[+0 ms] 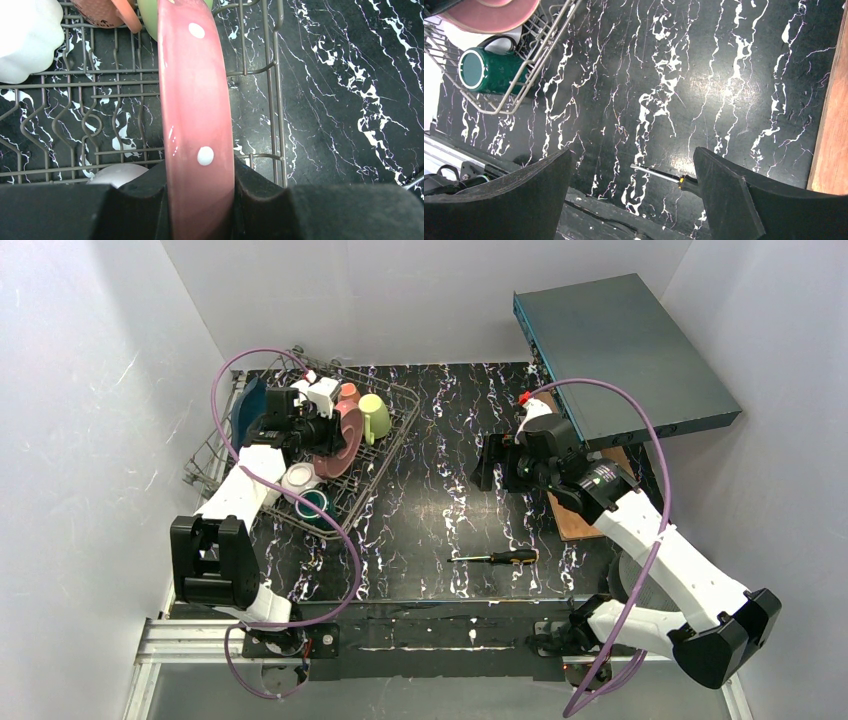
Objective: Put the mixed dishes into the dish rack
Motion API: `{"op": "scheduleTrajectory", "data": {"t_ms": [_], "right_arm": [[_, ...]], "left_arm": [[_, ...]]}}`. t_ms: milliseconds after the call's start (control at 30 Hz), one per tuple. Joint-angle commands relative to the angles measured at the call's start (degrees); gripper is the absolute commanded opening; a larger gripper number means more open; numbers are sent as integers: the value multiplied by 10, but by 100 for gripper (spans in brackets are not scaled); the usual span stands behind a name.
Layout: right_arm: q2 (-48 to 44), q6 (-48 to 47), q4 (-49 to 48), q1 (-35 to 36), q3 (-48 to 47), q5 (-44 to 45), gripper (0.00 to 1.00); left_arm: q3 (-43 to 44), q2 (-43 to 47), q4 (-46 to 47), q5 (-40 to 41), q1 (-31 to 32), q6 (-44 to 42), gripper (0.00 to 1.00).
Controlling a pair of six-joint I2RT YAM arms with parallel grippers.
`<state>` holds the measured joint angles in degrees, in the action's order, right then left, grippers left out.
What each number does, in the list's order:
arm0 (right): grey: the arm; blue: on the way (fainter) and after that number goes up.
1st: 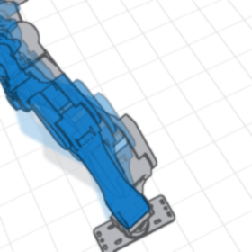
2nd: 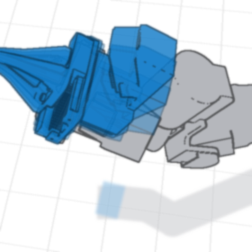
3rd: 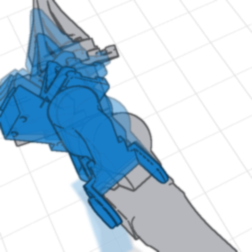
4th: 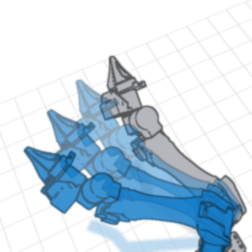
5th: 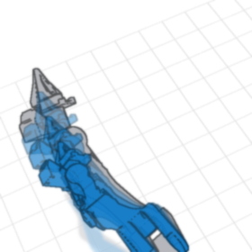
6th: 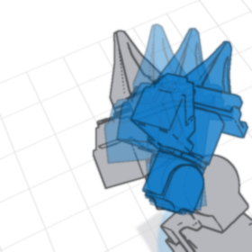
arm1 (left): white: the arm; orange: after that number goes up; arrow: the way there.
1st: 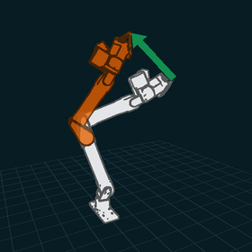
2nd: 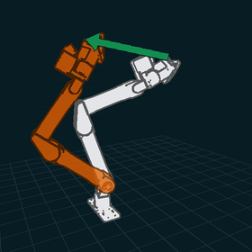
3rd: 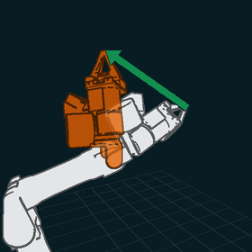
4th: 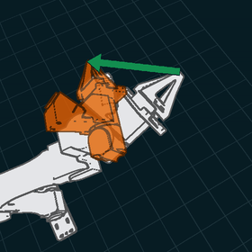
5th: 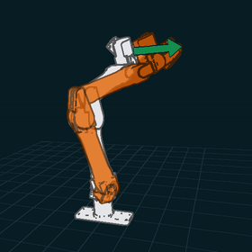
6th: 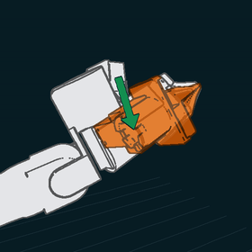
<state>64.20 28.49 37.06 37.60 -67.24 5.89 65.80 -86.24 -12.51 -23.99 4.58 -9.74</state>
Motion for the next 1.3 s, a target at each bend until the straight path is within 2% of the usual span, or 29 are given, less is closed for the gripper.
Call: {"op": "scheduleTrajectory", "data": {"t_ms": [0, 167, 333, 467, 867, 933, 1033, 1267], "right_arm": [[-16, 0, -25, -1, 5, -1, 98], [-15, 1, -28, -1, 5, -4, 98], [-17, 2, -28, -1, 8, -4, 98], [-16, 3, -29, -1, 9, -5, 98], [-15, 4, -31, 0, 10, -9, 98], [-15, 5, -31, -1, 10, -9, 98], [-15, 5, -30, -1, 11, -9, 98], [-12, 0, -22, -1, 1, -10, 98]], "left_arm": [[25, 14, 35, -1, 0, 5, 5], [25, 11, 30, -7, 0, 6, 18], [29, 5, 23, 1, 0, 8, 27], [27, 5, 24, 20, 0, 11, 43], [11, 28, 36, 15, 0, 15, 60], [4, 39, 40, 12, 0, 19, 78], [-6, 54, 42, 15, 0, 20, 96], [-28, 92, 52, 37, 0, 25, 98]]}}
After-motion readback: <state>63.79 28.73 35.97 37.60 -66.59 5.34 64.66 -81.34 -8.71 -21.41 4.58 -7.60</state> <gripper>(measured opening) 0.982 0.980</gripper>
